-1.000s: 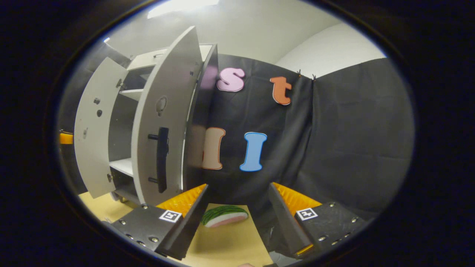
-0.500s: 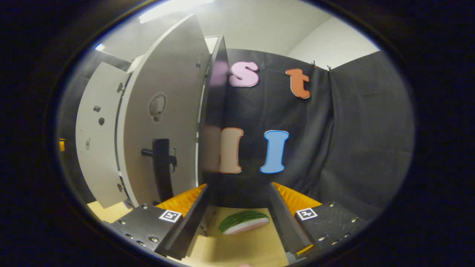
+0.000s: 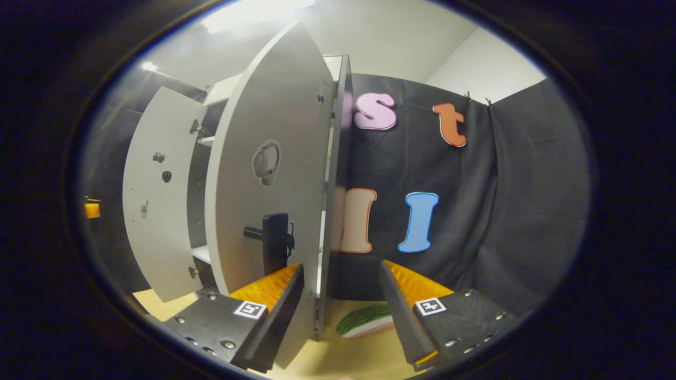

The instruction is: Grasp the bottle in the cabinet with the left hand and place it on the coaster, then close the right door with the right hand and the left door with the left hand.

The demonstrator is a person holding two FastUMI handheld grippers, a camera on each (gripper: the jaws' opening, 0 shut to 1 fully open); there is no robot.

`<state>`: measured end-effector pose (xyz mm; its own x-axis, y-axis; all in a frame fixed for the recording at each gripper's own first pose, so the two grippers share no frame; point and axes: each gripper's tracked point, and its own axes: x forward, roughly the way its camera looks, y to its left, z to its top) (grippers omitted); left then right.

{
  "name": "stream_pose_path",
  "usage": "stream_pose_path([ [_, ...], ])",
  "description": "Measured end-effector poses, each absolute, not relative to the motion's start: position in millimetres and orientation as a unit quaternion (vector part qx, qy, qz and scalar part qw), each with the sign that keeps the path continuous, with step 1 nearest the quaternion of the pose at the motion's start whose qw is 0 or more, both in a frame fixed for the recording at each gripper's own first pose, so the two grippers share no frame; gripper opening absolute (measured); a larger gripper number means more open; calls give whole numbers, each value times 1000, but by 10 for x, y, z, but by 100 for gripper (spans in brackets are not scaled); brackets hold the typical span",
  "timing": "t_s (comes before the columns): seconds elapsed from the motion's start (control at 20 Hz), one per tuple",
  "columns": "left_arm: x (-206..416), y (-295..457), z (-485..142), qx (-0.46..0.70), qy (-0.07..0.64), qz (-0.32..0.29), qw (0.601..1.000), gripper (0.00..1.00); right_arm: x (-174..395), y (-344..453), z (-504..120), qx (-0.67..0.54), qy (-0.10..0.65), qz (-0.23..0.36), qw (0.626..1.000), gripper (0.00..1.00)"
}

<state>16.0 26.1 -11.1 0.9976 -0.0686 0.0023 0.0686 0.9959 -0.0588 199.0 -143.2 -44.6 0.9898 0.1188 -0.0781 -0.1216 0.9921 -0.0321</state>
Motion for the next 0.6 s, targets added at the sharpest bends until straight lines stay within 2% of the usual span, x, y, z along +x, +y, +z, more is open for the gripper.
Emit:
stream_pose_path([
  [0.1,163,332,-105,-34,-1,-32,999,93,1970,-1295,-454,-14,39,58,997,84],
  [0.15,161,366,-104,-37,-1,-32,999,93,1970,-1240,-456,-11,39,55,998,87],
  [0.45,179,648,-45,-22,-18,-20,999,93,2003,-1154,-366,18,33,5,999,87],
  [0.5,173,671,-53,-19,-17,-21,999,89,2010,-1109,-360,14,34,6,999,87],
  [0.6,188,729,-81,-17,-16,-20,1000,89,2036,-981,-377,13,36,12,999,84],
])
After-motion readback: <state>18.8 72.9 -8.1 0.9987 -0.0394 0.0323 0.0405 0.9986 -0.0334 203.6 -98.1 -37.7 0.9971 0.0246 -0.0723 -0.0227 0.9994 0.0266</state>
